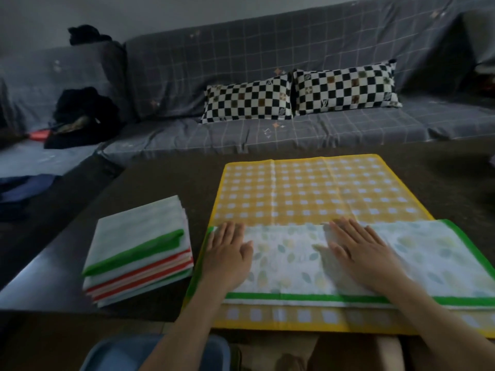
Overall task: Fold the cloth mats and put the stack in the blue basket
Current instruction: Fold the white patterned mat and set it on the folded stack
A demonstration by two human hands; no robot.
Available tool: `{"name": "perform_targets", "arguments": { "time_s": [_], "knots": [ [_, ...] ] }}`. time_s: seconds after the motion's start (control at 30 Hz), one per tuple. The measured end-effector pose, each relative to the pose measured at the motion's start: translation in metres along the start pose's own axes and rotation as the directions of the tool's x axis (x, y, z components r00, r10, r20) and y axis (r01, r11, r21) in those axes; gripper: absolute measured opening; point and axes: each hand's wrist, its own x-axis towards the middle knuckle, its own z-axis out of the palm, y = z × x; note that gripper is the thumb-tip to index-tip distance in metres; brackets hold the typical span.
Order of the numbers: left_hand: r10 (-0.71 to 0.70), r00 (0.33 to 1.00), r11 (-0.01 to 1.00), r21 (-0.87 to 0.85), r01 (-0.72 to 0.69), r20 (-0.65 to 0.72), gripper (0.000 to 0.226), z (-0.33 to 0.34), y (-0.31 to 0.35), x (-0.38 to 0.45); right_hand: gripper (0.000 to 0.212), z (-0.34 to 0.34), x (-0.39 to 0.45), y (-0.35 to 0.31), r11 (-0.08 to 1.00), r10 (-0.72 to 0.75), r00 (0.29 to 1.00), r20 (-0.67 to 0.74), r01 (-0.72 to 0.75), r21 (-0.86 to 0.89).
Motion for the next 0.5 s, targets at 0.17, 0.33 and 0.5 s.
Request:
{"name": "perform_targets", "arguments": {
  "time_s": [0.17,0.33,0.5],
  "knots": [
    [0.013,1.0,1.0,0.026,-0.013,0.007,0.059,-0.003,-0.002,-0.002,0.062,-0.001,-0.002,0.001,1.0,-0.002,1.0,0.014,0.002,0.011],
    [0.024,0.997,0.999,0.033,-0.027,0.075,0.062,-0.012,-0.001,0.0,0.087,-0.01,-0.005,-0.006,0.999,0.006,1.0,0.025,-0.007,0.042],
    [0.086,0.986,0.991,0.091,-0.099,0.141,0.062,-0.055,0.0,0.014,0.109,-0.006,-0.016,-0.031,0.988,-0.038,0.999,0.021,0.034,0.15]
  ]
}}
